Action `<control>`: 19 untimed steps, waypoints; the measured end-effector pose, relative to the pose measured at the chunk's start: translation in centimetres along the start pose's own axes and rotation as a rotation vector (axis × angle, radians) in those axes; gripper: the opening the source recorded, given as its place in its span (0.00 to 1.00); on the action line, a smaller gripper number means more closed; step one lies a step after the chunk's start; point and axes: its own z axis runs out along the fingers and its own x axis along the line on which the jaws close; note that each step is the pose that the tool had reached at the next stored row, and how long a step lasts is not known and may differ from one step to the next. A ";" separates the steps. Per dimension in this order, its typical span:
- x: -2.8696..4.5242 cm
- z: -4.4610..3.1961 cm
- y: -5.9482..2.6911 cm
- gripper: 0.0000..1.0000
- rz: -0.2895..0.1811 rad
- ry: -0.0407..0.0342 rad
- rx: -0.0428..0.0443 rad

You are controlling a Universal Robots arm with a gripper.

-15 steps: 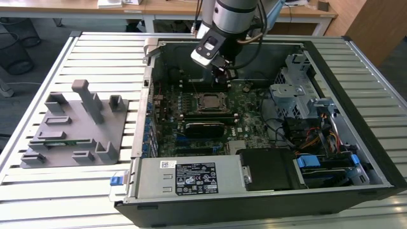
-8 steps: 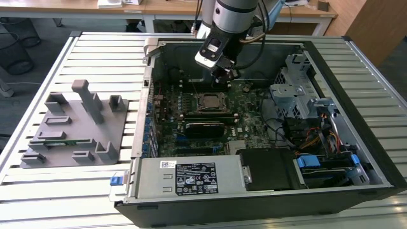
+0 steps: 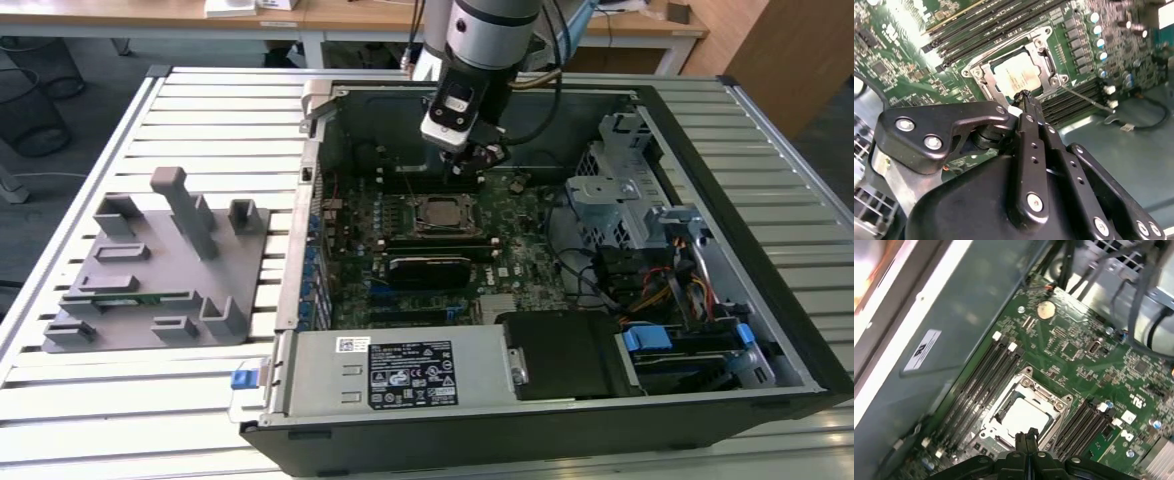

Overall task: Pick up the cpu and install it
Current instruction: 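Install the first cpu locking lever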

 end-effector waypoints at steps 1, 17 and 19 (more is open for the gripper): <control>0.00 0.00 0.00 0.11 -0.018 -0.0007 0.0015; 0.42 0.12 -0.64 0.11 -0.165 -0.0124 -0.0261; 0.42 0.12 -0.67 0.11 -0.167 -0.0174 -0.0320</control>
